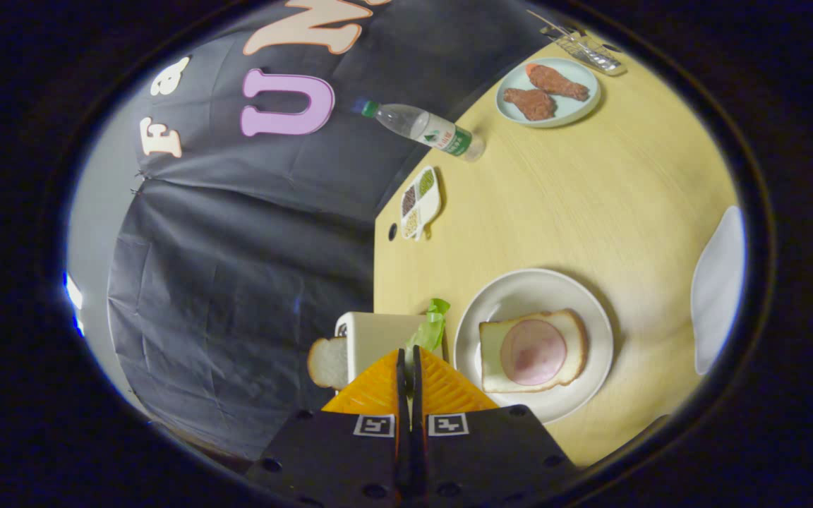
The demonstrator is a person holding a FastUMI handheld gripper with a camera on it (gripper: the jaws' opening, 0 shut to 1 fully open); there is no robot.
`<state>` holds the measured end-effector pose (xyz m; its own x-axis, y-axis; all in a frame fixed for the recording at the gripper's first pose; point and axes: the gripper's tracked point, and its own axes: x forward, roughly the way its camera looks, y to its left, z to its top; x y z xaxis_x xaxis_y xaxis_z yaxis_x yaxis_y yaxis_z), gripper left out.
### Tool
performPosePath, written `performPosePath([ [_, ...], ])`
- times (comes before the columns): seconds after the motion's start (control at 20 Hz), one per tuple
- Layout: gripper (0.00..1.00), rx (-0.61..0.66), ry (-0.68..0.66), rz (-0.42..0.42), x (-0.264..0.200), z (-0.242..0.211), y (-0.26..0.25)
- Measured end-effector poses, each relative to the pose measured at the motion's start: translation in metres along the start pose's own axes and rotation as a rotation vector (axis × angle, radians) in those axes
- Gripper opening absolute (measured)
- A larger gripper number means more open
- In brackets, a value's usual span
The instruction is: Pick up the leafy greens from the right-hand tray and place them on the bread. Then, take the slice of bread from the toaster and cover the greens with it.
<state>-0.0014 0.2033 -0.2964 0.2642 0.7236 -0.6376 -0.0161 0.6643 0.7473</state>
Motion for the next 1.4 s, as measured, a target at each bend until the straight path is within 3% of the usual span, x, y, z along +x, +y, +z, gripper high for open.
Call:
performPosePath([
  [0.35, 0.04, -0.051, -0.036, -0.291, 0.005, 0.004, -0.083],
  [0.55, 0.04, -0.085, 0.018, -0.401, 0.000, -0.006, -0.112],
  [0.7, 0.08, -0.107, 0.041, -0.432, -0.003, -0.009, -0.119],
  [0.95, 0.40, -0.116, 0.009, -0.448, -0.009, -0.002, -0.116],
  [1.3, 1.00, -0.050, -0.030, -0.430, -0.039, 0.010, -0.075],
  [1.4, 1.00, -0.017, -0.019, -0.420, -0.048, 0.008, -0.055],
])
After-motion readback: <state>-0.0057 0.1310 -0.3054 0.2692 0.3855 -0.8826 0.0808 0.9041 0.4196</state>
